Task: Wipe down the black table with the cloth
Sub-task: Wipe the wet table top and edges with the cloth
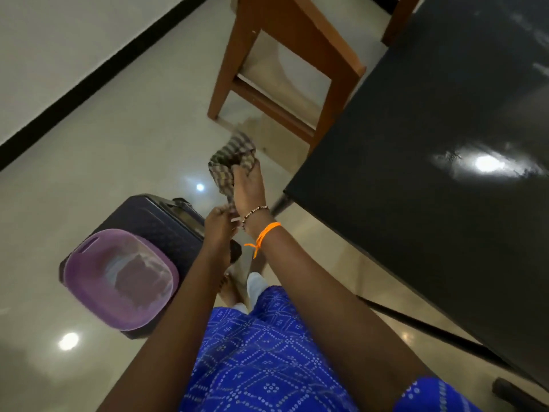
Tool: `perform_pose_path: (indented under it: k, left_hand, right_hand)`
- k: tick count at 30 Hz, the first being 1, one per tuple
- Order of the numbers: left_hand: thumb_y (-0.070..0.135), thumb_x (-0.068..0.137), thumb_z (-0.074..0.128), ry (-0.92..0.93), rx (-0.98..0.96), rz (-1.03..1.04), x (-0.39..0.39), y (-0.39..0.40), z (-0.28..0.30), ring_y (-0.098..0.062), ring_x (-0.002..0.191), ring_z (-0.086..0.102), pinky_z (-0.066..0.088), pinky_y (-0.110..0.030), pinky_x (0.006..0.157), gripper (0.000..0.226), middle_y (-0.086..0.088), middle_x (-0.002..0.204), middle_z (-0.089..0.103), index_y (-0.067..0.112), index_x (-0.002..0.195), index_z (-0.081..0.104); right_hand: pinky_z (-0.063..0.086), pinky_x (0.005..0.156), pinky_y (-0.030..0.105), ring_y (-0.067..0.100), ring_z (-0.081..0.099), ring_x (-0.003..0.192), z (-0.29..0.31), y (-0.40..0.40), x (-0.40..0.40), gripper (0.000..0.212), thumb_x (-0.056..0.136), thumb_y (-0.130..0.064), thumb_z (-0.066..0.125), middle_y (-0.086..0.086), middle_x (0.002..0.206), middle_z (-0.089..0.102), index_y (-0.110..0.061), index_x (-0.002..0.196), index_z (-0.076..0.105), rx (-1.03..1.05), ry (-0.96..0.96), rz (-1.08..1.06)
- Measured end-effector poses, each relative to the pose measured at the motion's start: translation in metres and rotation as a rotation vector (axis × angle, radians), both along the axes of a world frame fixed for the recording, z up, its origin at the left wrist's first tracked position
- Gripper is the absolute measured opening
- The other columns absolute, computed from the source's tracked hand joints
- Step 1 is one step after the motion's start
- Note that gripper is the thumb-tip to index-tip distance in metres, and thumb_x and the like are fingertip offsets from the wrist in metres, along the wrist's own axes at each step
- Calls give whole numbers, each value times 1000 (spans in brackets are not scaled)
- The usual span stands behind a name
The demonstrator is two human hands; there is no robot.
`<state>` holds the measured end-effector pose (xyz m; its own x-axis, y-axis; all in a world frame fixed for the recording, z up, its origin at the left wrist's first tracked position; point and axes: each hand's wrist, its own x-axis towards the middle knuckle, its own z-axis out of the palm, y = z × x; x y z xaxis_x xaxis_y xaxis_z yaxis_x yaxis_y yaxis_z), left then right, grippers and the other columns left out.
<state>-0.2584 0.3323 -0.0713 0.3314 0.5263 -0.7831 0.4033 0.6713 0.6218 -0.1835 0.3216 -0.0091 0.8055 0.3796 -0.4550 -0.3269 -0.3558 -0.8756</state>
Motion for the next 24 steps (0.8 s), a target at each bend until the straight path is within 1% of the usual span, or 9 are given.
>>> perform_pose_path:
  k: [3,5,6,8,10,13,15,17,24]
  left_hand:
    - [9,92,39,1,40,-6,4,6,3,-12,72,53,42,-22,65,21,0,82,58,13,97,59]
    - [11,93,38,-8,48,-8,16,13,8,-13,73,53,41,-21,64,22,-1,85,57,15,94,59]
    - [10,93,37,-7,48,-6,25,16,11,-13,71,53,40,-21,63,23,0,84,57,16,89,59]
    - [9,93,38,-11,59,-43,44,20,18,-12,71,54,41,-20,63,22,2,83,58,18,88,57]
    - [10,93,40,-19,61,-124,62,18,24,-12,76,56,43,-22,67,20,2,87,58,15,102,57]
    - [12,93,42,-17,44,-264,85,12,27,-15,83,57,44,-23,69,25,-1,97,59,13,114,56]
    - [13,93,43,-24,29,-351,95,6,29,-18,91,58,43,-25,74,27,-4,105,59,13,117,55]
    - [14,94,43,-17,22,-396,102,0,31,-20,97,56,41,-28,81,29,-5,111,58,13,121,54]
    - [18,98,36,32,78,-514,129,6,41,-20,101,54,41,-31,90,32,-7,120,56,11,126,50]
  right_hand:
    - [45,85,45,39,56,101,13,0,19,29,90,-13,47,25,110,60,-1,117,47,-79,-210,303]
    - [46,86,47,40,53,105,19,-8,47,35,89,-27,48,21,116,57,-9,119,45,-382,-492,633]
    - [42,91,48,40,48,114,16,-17,59,40,88,-33,47,18,123,54,-13,123,45,-583,-632,750]
    - [26,104,53,40,28,132,6,-37,73,46,88,-41,44,13,137,44,-18,128,46,-896,-743,922]
    - [12,110,57,38,12,140,-11,-60,78,47,90,-45,39,10,142,40,-18,127,50,-962,-760,1027]
    - [2,113,59,33,25,137,-33,-82,99,47,90,-48,39,9,131,52,-16,116,61,-832,-888,1012]
    - [2,113,59,33,38,128,-39,-84,118,45,88,-47,42,10,120,60,-14,107,66,-790,-954,994]
    - [1,113,58,32,41,125,-42,-82,148,45,86,-47,44,11,117,61,-14,104,67,-806,-971,951]
    - [4,114,59,33,10,145,-45,-87,275,45,92,-45,44,7,145,38,-16,125,54,-903,-872,696]
